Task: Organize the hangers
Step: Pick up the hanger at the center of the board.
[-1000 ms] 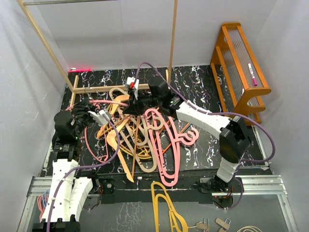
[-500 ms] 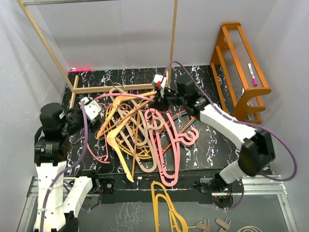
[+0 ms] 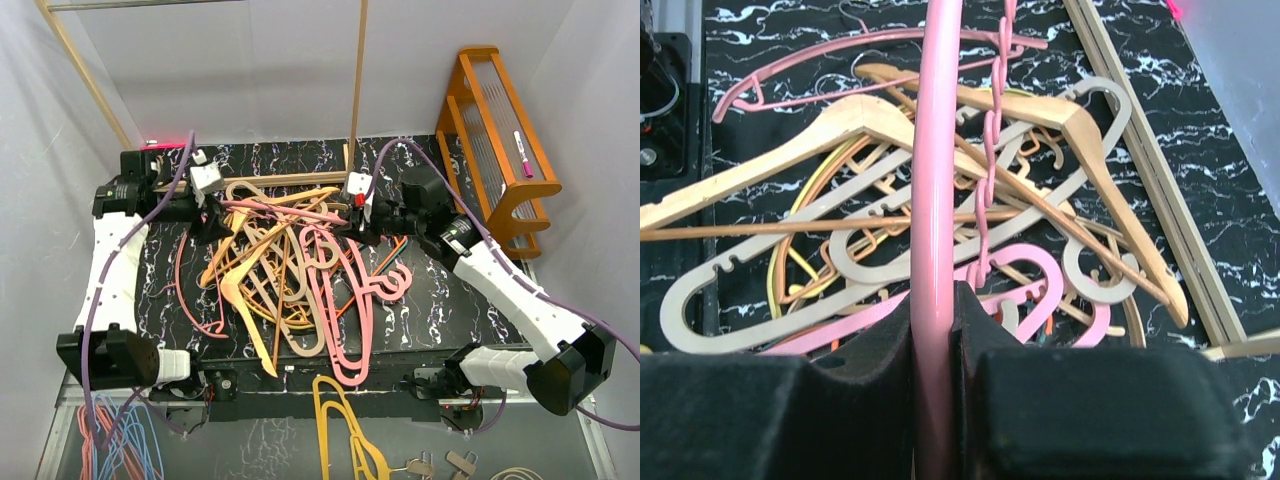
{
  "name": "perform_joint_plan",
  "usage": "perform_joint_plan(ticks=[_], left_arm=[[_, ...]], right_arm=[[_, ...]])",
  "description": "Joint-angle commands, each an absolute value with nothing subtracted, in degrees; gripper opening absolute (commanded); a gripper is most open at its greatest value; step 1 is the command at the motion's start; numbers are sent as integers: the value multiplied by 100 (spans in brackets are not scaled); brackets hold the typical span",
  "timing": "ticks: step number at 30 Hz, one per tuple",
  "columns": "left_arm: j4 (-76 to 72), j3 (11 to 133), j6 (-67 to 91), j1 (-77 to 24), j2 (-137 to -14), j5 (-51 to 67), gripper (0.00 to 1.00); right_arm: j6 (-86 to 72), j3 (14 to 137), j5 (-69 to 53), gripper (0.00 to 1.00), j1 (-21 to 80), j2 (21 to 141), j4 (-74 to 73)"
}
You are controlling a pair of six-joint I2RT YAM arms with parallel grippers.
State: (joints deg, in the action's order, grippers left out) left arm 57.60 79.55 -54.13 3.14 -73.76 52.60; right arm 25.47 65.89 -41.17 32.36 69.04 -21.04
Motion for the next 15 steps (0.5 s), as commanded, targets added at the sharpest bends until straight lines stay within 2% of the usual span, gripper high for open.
perform_joint_plan(ticks=[1, 5, 11, 15], left_arm=[[6077, 8531, -6533, 820, -7720, 6266, 64], [5766, 8585, -6832, 1349, -7811, 6733, 64], [8107, 8816, -9431, 1406, -8552, 6953, 63], [8235, 8673, -9459, 1342, -8594, 6959, 63]], right_arm=[[2864, 7003, -4314, 8, 3195, 6577, -2658], [2906, 7128, -4252, 8, 3144, 6603, -3009], [2769, 7210, -4379, 8, 3072, 6554, -2849], [2806, 7271, -4252, 8, 3027, 6652, -2849]])
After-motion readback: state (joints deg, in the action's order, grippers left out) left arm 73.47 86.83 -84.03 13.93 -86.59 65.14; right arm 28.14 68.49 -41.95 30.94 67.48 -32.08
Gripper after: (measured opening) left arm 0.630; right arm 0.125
